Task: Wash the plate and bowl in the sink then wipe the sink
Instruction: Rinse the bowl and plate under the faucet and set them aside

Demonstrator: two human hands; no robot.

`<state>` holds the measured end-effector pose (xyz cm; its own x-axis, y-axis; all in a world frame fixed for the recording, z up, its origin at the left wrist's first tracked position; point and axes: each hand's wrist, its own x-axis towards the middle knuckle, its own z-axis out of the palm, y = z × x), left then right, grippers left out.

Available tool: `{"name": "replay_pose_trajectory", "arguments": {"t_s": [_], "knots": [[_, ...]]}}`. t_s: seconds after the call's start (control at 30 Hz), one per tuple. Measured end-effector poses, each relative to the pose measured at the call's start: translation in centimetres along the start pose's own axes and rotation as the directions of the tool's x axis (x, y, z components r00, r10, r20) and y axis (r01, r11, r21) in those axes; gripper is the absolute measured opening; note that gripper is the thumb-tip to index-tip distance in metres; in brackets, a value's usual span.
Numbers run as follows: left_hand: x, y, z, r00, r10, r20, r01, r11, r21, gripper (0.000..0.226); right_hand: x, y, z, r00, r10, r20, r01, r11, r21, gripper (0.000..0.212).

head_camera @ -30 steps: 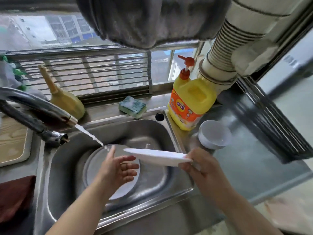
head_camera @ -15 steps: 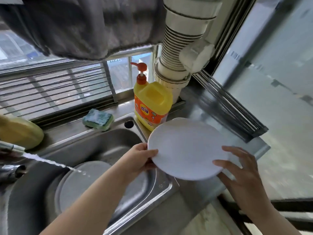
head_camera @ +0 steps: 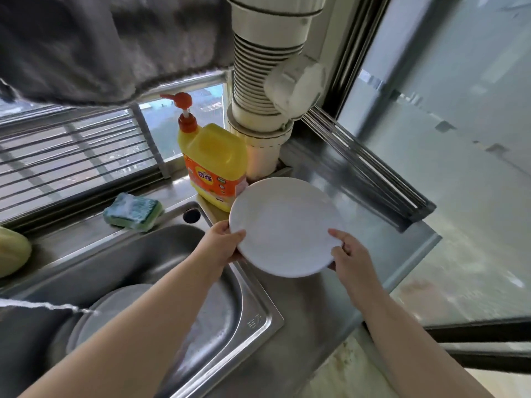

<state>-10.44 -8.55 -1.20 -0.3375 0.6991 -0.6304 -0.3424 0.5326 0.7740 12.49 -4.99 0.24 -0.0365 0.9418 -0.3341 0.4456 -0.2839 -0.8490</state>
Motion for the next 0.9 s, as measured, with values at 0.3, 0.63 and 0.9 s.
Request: {"name": "replay_pose_trajectory", "arguments": {"t_s": [0.3,0.63,0.9], "knots": [[0.9,0.2,0.7,0.999,-0.029,-0.027,0.030,0.998,0.046,0.024,2.4,-0.9,1.0,0.999,0.049,-0.008,-0.049,0.995,-0.089,0.070],[-2.8,-2.9,-3.6,0.958,0.234,-0.165,-0.172,0.931,0.320,0.013,-1.2,-2.3,2.0,0.810,-0.584,-0.058,0.514,0.754,-0.410,0.027],[-6.4,-14.3,-17.3,0.881,0.022,-0.473,0.170,0.917,0.359,0.009,-6.1,-3.1,15.6,0.596,-0.390,0.702,0.656,0.741,-0.145,0.021]]}}
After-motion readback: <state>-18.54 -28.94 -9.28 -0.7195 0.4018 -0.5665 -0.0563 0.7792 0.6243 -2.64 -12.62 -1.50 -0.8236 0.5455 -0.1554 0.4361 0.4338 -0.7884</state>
